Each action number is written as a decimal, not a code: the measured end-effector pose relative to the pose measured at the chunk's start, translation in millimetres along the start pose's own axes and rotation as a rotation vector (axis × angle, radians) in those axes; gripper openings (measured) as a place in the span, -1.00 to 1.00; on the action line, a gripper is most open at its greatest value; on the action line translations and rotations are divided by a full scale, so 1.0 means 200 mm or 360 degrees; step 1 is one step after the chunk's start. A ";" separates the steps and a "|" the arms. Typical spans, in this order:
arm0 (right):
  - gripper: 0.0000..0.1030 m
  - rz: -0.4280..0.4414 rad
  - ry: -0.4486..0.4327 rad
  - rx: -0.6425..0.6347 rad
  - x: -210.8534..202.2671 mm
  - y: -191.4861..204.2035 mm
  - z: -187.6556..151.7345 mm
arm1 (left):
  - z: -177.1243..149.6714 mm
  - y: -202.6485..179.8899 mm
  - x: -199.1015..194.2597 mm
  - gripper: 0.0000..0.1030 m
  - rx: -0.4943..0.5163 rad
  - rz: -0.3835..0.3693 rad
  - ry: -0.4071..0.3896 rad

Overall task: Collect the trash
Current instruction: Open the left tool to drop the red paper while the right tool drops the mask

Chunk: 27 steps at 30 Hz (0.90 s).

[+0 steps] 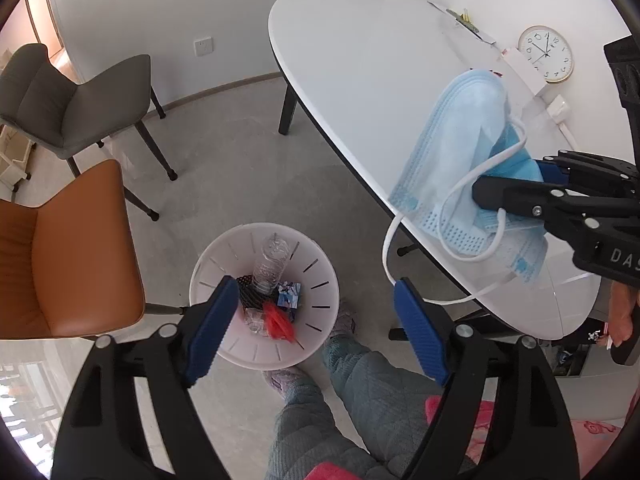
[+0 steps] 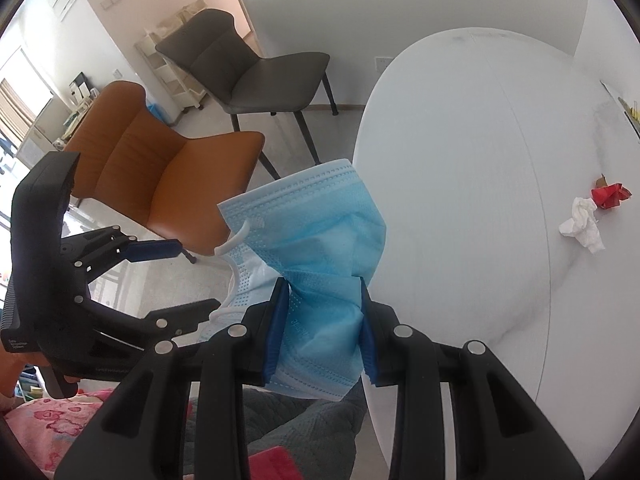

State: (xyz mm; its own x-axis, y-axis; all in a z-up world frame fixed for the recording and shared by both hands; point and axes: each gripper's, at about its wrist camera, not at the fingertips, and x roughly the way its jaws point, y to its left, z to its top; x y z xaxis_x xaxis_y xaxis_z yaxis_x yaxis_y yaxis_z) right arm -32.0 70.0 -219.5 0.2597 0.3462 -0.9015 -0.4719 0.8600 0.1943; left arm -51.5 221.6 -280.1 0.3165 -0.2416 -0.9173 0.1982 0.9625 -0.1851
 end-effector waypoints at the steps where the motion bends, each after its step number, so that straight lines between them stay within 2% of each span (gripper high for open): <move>1: -0.36 0.0002 0.0000 -0.0003 0.00 0.00 0.00 | 0.00 0.00 -0.01 0.51 -0.0004 -0.0002 -0.0006; 9: -0.35 0.0027 0.0000 -0.0041 0.01 0.01 0.00 | 0.02 0.10 -0.14 0.55 -0.0077 0.0033 -0.0084; 13: -0.33 0.0042 0.0025 -0.0088 0.05 0.04 0.00 | 0.01 0.19 -0.27 0.72 -0.0091 0.0125 -0.0148; 18: -0.33 0.0092 0.0090 -0.0158 0.18 0.13 0.01 | -0.03 0.33 -0.40 0.75 -0.0159 0.0225 -0.0177; 24: -0.26 0.0132 0.0186 -0.0266 0.38 0.26 0.01 | -0.11 0.48 -0.45 0.76 -0.0287 0.0298 -0.0161; 27: -0.08 0.0144 0.0256 -0.0283 0.50 0.31 0.00 | -0.14 0.52 -0.44 0.76 -0.0328 0.0320 -0.0139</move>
State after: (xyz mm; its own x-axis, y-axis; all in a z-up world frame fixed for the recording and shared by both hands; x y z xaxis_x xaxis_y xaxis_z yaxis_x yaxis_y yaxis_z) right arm -35.8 158.1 -297.7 0.0790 0.3424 -0.9362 -0.6315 0.7439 0.2187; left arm -85.3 347.1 -228.5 0.4107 -0.0444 -0.9107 -0.0662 0.9947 -0.0784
